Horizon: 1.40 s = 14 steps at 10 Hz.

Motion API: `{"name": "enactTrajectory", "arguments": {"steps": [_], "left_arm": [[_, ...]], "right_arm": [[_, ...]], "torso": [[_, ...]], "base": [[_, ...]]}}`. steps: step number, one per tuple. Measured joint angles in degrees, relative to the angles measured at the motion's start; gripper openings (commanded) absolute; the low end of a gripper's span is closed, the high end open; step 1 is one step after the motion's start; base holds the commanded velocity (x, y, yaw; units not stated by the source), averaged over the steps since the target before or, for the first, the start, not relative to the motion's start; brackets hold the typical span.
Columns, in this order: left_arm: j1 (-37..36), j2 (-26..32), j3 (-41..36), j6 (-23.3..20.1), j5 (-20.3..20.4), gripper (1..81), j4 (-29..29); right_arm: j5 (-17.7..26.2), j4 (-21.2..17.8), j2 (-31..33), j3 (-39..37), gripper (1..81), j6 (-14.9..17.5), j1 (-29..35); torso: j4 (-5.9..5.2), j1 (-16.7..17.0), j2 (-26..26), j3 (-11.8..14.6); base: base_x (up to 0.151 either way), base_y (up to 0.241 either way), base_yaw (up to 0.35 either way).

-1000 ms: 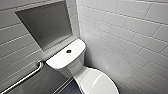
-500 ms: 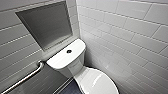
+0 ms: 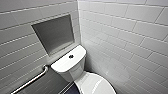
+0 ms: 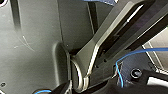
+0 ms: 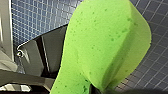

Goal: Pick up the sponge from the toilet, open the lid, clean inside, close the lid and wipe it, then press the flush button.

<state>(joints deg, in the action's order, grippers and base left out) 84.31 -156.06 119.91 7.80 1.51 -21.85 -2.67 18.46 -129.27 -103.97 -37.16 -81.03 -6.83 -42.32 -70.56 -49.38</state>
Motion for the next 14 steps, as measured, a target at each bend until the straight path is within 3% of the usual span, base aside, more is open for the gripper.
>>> {"name": "enactTrajectory", "arguments": {"steps": [7,11,12,13,14], "left_arm": [[0.0,-4.0,6.9,0.0,-0.3,81.1,0.0],[-0.1,-4.9,8.0,0.0,-0.3,81.1,0.0],[-0.2,-4.9,8.0,0.0,-0.2,81.1,0.0],[-0.2,-4.9,8.1,0.1,-0.2,81.1,0.0],[-0.2,-4.9,8.2,0.1,-0.2,81.1,0.0]], "right_arm": [[-4.9,6.0,-8.9,-11.4,1.0,0.4,-5.9],[0.3,6.8,-17.6,-21.2,1.0,0.7,-6.3],[2.7,6.1,-20.0,-25.2,1.0,3.6,-5.8],[4.4,3.9,-21.6,-28.0,1.0,9.3,-5.5],[5.4,-0.8,-22.6,-29.6,1.0,17.9,-5.5]], "torso": [[0.00,9.3,14.2,1.2],[0.00,12.8,19.6,1.2],[0.00,12.9,19.8,1.2],[0.00,12.9,19.6,1.2],[0.00,12.9,19.6,1.2]], "base": [[0.000,0.000,0.000],[0.000,0.000,0.000],[0.000,0.000,0.000],[0.000,0.000,0.000],[0.000,0.000,0.000]]}}
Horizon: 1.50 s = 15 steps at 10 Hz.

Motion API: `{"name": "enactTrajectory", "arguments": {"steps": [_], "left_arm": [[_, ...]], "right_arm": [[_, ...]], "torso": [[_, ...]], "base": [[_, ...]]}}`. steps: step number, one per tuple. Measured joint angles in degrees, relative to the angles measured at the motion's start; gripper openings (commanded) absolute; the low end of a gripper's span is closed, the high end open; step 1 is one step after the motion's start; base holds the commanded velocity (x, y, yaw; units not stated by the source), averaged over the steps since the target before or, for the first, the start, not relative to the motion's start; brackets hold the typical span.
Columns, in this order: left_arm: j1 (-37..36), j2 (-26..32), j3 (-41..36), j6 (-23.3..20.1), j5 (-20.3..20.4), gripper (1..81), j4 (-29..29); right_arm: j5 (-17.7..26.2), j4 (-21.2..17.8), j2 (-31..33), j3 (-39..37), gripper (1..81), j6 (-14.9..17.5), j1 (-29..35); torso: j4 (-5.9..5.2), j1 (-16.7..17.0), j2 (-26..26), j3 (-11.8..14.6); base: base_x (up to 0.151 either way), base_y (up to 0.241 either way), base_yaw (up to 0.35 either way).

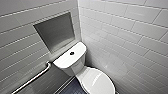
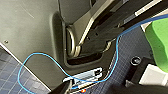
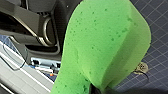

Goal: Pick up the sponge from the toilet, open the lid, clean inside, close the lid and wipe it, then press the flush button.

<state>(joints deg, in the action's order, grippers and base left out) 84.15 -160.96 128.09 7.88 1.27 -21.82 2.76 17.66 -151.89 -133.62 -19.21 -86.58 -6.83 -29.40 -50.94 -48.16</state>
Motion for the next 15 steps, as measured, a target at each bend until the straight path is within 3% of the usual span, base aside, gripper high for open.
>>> {"name": "enactTrajectory", "arguments": {"steps": [1,2,3,4,9,12,15], "left_arm": [[0.0,0.0,0.2,0.0,0.0,81.1,0.0],[0.0,0.0,0.5,0.0,0.0,81.1,0.0],[0.0,-0.6,1.6,0.0,0.0,81.1,0.0],[0.0,-1.5,2.8,0.1,0.0,81.1,0.0],[0.5,-3.5,6.0,0.1,-0.2,81.1,0.0],[0.6,-3.5,6.0,0.1,-0.2,81.1,0.0],[0.5,-3.5,6.0,0.1,-0.2,81.1,0.0]], "right_arm": [[0.0,-5.5,-0.5,-1.0,1.0,10.3,-0.1],[-1.2,-11.7,-1.5,-2.2,1.0,18.6,-0.1],[-2.9,-15.9,-3.0,-3.6,1.0,23.5,-0.1],[-3.6,-18.6,-4.9,-5.7,1.0,26.1,-0.1],[-4.4,-24.2,-11.8,-18.4,1.0,26.4,-0.1],[-4.5,-24.7,-12.5,-18.5,1.0,26.5,-0.6],[-4.5,-24.7,-13.7,-18.2,1.0,26.7,-0.2]], "torso": [[0.00,0.0,0.0,0.0],[0.00,0.0,0.0,0.0],[0.00,0.0,0.0,0.0],[0.00,0.0,0.0,0.1],[0.00,0.0,0.0,6.5],[0.00,0.2,0.2,7.0],[0.00,3.3,4.9,7.0]], "base": [[0.000,0.000,0.000],[0.000,0.000,0.000],[0.000,0.000,0.000],[0.000,0.000,0.000],[0.000,0.000,0.000],[0.000,0.000,0.000],[0.000,0.000,0.000]]}}
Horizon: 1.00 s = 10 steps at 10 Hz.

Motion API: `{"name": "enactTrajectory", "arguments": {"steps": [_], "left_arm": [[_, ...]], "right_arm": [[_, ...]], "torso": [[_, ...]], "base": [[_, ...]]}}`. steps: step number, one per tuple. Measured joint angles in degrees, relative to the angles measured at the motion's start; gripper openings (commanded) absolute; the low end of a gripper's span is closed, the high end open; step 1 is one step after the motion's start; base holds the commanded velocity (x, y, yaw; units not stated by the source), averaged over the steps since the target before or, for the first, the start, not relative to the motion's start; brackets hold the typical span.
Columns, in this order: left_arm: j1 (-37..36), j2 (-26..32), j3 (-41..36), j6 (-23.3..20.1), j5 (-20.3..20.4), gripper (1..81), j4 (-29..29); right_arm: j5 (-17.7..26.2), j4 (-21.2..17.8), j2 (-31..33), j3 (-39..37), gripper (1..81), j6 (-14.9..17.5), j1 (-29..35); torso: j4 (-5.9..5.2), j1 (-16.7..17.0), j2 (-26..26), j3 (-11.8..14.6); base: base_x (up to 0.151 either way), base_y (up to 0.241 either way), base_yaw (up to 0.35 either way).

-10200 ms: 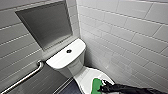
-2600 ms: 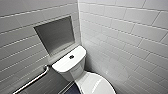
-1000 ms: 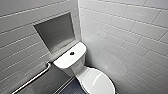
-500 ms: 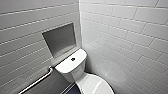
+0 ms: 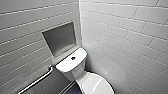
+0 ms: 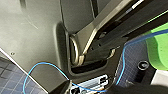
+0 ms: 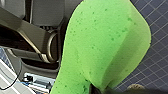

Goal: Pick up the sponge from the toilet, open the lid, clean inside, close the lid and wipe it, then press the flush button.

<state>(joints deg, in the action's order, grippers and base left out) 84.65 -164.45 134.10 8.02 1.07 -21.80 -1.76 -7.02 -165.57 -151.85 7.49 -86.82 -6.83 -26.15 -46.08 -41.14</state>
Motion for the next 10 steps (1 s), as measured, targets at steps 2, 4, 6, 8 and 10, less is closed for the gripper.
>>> {"name": "enactTrajectory", "arguments": {"steps": [2,4,6,8,10], "left_arm": [[0.1,0.0,0.2,0.0,-0.1,81.1,0.0],[0.0,-0.3,0.7,0.0,0.0,81.1,0.0],[0.2,-0.5,1.1,0.0,0.0,81.1,0.0],[0.7,-0.5,1.2,0.0,-0.2,81.1,0.0],[1.1,-0.5,1.3,0.0,-0.4,81.1,0.0]], "right_arm": [[0.1,0.0,-2.1,-1.9,1.0,0.0,-0.4],[0.2,0.0,-3.3,-5.8,1.0,0.0,-0.5],[0.2,-0.1,-4.2,-6.7,1.0,-0.1,-0.6],[0.3,-0.3,-4.5,-6.3,1.0,-0.1,-1.0],[0.3,-0.3,-4.4,-6.3,1.0,-0.1,-1.4]], "torso": [[0.07,2.3,3.6,0.3],[0.13,4.4,6.9,3.2],[0.13,7.1,10.9,7.3],[0.13,9.8,15.0,11.4],[0.13,12.5,19.0,15.3]], "base": [[0.000,0.000,0.000],[0.000,0.000,0.000],[0.000,0.000,0.000],[0.000,0.000,0.000],[0.000,0.000,0.000]]}}
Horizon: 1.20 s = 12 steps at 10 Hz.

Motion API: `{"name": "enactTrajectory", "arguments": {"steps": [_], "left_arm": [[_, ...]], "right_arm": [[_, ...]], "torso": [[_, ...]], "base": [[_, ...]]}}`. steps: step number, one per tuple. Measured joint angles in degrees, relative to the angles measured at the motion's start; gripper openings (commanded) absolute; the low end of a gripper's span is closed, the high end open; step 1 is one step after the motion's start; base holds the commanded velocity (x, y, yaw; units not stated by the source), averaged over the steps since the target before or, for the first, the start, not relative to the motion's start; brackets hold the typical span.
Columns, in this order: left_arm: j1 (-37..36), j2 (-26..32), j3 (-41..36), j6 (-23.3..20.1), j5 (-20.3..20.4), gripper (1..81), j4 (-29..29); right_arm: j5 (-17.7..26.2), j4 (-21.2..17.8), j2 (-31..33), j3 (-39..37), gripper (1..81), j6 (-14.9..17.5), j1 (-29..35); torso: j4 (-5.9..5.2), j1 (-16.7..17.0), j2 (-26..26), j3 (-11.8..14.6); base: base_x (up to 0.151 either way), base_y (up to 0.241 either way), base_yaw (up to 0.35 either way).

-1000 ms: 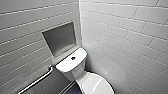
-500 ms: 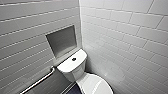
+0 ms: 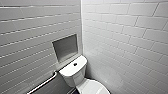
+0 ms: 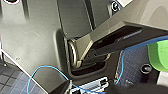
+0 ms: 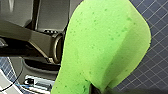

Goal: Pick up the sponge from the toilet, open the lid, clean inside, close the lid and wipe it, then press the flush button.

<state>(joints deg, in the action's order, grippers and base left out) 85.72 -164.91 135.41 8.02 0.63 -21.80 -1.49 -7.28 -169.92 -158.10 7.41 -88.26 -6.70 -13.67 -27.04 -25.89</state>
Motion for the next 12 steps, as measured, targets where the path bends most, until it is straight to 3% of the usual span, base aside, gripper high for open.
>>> {"name": "enactTrajectory", "arguments": {"steps": [2,7,10,12], "left_arm": [[0.2,0.0,0.0,0.0,0.0,81.1,0.0],[0.5,-0.7,1.0,0.1,-0.2,81.1,0.0],[0.5,-4.1,10.0,0.9,-0.2,81.1,0.2],[0.5,-7.2,16.9,1.0,-0.2,81.1,0.2]], "right_arm": [[0.0,0.0,-0.1,0.1,1.0,0.0,-0.2],[0.0,-0.1,-0.7,0.1,1.0,0.0,-0.5],[0.1,0.0,0.1,3.2,1.0,0.0,-0.6],[0.0,0.0,3.3,10.3,1.0,0.0,-0.7]], "torso": [[0.00,2.8,4.1,1.4],[0.00,3.8,5.5,1.9],[0.00,3.8,5.5,1.9],[0.00,3.8,5.5,1.9]], "base": [[0.000,0.000,0.000],[0.000,0.000,0.000],[0.000,0.000,0.000],[0.000,0.000,0.000]]}}
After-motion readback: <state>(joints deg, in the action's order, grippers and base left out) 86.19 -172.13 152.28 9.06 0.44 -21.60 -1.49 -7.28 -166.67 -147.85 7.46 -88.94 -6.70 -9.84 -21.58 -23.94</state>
